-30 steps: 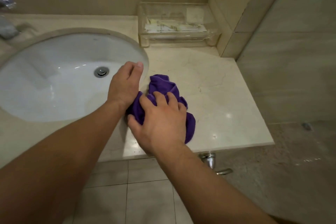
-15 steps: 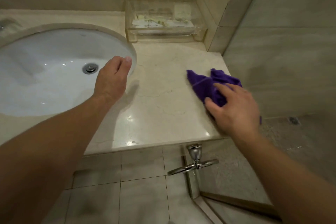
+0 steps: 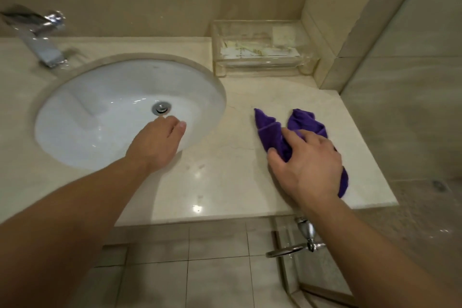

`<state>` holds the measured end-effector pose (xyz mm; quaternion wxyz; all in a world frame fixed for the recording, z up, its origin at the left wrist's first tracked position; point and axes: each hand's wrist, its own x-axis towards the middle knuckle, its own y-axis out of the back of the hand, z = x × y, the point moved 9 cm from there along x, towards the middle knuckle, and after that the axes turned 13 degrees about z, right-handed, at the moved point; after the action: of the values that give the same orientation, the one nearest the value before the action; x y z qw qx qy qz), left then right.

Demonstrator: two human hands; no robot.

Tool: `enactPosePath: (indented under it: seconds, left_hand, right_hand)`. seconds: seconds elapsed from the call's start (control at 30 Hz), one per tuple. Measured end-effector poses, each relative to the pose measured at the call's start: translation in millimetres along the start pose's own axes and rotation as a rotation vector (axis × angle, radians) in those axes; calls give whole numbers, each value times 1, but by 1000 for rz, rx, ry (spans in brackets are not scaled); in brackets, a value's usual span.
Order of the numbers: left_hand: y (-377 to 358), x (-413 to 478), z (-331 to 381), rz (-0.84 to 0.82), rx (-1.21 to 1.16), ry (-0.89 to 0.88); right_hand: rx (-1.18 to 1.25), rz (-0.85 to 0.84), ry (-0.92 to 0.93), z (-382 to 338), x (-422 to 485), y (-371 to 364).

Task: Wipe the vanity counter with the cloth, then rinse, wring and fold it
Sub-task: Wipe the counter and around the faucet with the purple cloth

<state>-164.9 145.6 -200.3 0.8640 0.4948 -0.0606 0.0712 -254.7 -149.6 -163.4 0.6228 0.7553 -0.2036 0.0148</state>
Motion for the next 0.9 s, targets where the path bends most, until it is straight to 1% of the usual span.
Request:
enactPosePath:
  seconds: [0.1, 0.17, 0.3, 0.37, 0.43, 0.53, 0.63, 0.73, 0.83, 0.9]
  left_hand:
    - [6, 0, -7, 68, 2, 46]
    - [6, 0, -8, 76, -16, 70]
    - [11, 1, -11, 105, -125, 127]
    - [12, 1, -12, 103, -173, 171]
    - [11, -1, -15, 70, -217, 227]
    - [11, -2, -20, 46, -234, 283]
    - [5, -3, -15, -7, -177, 236]
    - [-1, -4, -16, -48, -140, 217]
    - [-7, -4, -18, -73, -127, 215]
    - [-10, -5, -20, -89, -123, 213]
  right_hand:
    - [19, -22, 84, -48, -12, -10]
    - [31, -68, 130, -78, -22, -17]
    - [94, -102, 266, -138, -55, -21]
    - [115, -107, 301, -155, -68, -26]
    - [136, -92, 299, -160, -73, -27]
    - [156, -106, 309, -158, -72, -27]
    - [149, -132, 346, -148, -66, -24]
    - [94, -160, 310, -113, -46, -23]
    - [72, -31, 194, -55, -16, -7]
    - [33, 23, 90, -8, 3, -2]
